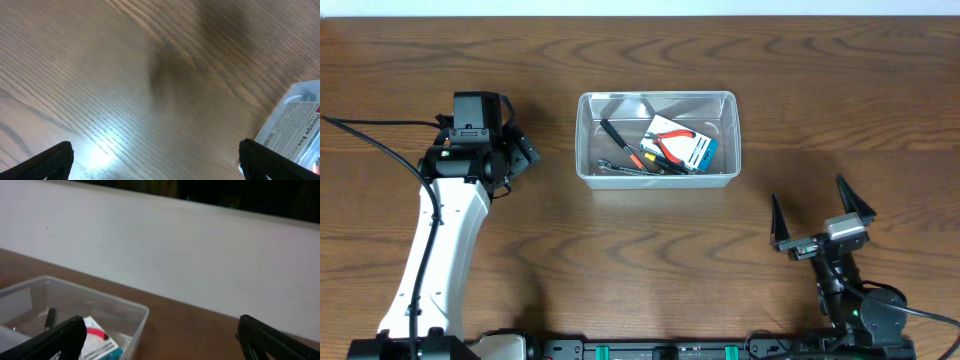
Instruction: Pack container
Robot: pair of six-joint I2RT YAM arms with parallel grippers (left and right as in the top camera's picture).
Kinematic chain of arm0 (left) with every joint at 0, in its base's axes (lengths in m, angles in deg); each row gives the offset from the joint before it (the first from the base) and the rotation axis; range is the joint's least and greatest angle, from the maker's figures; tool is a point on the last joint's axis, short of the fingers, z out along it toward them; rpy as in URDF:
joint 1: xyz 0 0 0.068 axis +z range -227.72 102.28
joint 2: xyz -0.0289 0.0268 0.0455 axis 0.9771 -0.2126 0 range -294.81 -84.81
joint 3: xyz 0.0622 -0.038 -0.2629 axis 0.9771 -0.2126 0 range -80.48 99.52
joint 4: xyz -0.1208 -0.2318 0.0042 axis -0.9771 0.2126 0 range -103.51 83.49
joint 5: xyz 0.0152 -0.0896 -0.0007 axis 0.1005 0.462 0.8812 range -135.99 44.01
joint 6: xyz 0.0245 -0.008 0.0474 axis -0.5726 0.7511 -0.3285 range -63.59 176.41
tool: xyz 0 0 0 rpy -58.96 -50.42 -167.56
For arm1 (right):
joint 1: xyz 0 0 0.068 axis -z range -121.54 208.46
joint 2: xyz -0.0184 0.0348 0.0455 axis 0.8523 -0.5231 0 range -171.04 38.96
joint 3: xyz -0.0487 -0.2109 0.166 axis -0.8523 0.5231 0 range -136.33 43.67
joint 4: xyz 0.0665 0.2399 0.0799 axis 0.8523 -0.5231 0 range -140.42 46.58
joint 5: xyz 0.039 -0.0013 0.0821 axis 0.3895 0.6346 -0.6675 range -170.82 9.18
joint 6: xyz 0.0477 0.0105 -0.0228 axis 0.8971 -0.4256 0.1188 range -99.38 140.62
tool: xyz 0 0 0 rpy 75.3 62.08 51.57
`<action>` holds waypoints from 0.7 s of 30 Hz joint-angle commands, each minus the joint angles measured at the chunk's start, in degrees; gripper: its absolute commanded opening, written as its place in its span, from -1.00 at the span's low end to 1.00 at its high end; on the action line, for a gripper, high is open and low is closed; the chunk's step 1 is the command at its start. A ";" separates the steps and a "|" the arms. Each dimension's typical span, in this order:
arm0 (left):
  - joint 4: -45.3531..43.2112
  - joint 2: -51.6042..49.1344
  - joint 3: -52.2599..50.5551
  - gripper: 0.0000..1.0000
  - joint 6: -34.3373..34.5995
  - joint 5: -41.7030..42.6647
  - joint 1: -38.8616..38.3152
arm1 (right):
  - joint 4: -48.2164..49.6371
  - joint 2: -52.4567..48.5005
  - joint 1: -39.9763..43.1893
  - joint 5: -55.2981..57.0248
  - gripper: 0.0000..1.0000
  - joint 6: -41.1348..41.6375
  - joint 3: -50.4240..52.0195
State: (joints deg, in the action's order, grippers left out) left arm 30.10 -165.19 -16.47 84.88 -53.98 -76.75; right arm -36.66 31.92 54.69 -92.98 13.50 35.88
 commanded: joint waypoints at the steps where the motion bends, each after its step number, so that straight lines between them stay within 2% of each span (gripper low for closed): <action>1: 0.20 -0.48 0.57 0.96 -0.35 -1.09 0.24 | 0.28 0.85 0.59 -0.55 0.99 -0.13 1.97; 6: 0.20 -0.48 0.57 0.96 -0.35 -1.09 0.24 | 0.28 1.51 0.59 1.70 0.99 4.68 4.44; 16: 0.20 -0.48 0.57 0.96 -0.35 -1.09 0.24 | 0.22 1.57 0.59 2.29 0.99 6.71 7.48; 21: 0.20 -0.48 0.57 0.96 -0.35 -1.09 0.24 | -2.75 2.84 0.59 2.56 0.99 7.04 7.50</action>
State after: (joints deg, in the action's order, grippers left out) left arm 30.10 -165.19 -16.47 84.88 -53.98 -76.75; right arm -38.65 33.38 54.69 -91.28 18.97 43.11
